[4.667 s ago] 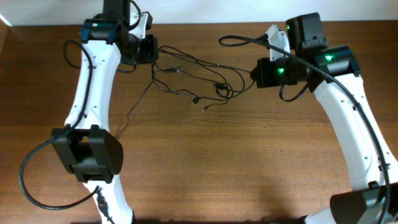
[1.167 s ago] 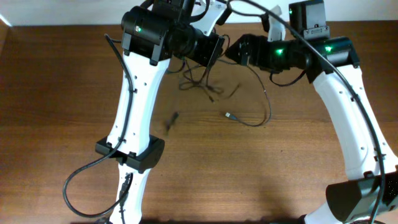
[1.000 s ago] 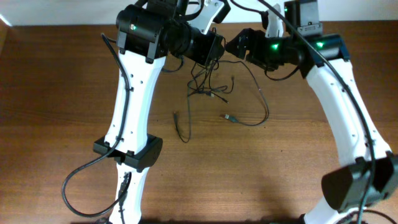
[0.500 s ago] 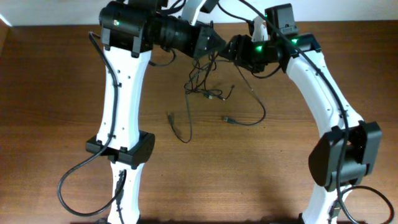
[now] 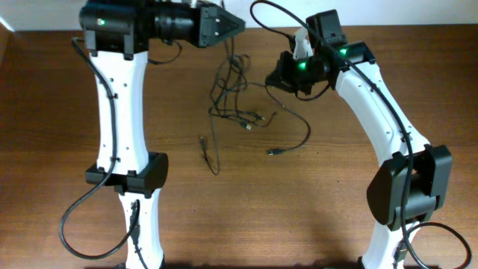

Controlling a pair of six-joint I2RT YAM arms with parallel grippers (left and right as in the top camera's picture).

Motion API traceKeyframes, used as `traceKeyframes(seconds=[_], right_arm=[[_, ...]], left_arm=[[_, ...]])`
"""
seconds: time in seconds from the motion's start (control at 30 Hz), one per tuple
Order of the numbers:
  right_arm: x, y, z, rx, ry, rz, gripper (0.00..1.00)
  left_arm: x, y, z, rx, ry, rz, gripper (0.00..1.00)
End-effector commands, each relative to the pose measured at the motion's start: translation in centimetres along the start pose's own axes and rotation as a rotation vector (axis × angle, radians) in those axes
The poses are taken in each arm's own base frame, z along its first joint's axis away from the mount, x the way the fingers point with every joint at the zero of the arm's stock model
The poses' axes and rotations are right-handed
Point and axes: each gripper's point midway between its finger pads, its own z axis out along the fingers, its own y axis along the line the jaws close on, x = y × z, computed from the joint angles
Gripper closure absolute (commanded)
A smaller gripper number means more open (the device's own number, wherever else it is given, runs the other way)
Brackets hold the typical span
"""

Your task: Untangle cables

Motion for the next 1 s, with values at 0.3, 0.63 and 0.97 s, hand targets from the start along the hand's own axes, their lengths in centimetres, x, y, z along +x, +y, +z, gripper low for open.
traceKeyframes(seconds=[0.3,0.63,0.97], right_arm=[[3.0,-1.1,-1.3,-0.024,0.141,-0.094,0.96],[-0.9,3.3,-1.6,-0.223,0.003,-0.166,0.49],[-0.3,5.0,-1.0,-0.256,0.032,-0.044,0.25]], left_arm=[[-0.5,3.2,-2.4,-0.126,-0.035,-0.029,1.0],[-1.3,-6.5,-4.0,0.453,-0.057,0.0,1.0],[-1.9,-9.9,-6.0,0.521,-0.041,-0.045,1.0]])
